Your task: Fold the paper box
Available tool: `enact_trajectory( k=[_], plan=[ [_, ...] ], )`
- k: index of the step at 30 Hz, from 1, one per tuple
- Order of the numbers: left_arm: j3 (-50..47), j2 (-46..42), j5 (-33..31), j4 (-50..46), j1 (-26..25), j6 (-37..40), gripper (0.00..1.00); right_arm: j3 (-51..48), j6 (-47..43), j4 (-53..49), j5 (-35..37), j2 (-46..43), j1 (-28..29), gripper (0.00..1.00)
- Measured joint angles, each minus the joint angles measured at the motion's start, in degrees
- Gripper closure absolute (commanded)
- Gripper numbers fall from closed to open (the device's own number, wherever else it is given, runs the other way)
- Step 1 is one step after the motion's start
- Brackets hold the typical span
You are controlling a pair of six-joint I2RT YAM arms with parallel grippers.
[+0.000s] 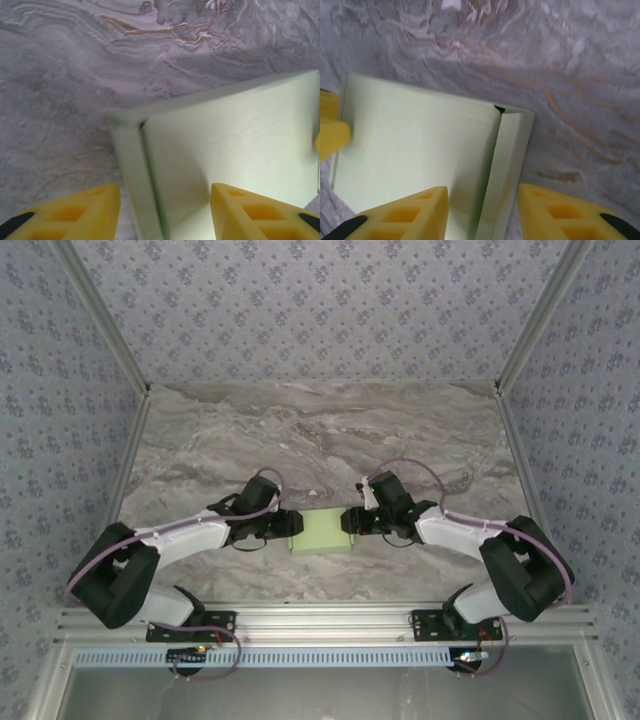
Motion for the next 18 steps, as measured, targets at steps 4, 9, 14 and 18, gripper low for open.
enact_trajectory(
  k=[4, 9, 14, 18],
  plan=[
    [2.75, 3.43, 0.94, 1.05, 1.70, 0.90, 0.50, 1.95, 0.59, 1.42, 0.13, 2.19, -1.70, 0.60],
    [7.89, 8.85, 0.24, 1.99, 5.99, 3.21, 0.48, 6.82, 0.52, 2.84, -0.22, 7.50, -4.96, 0.58],
    [12.48, 11.15, -2.95, 1.49, 8.59, 6.73, 0.44, 12.09, -1.95, 0.98, 1.75, 9.31, -8.17, 0.50],
    [11.96, 8.44, -7.85, 1.33, 9.07, 9.70, 0.30, 13.84, -6.99, -3.28, 8.74, 5.53, -8.79, 0.39]
  ],
)
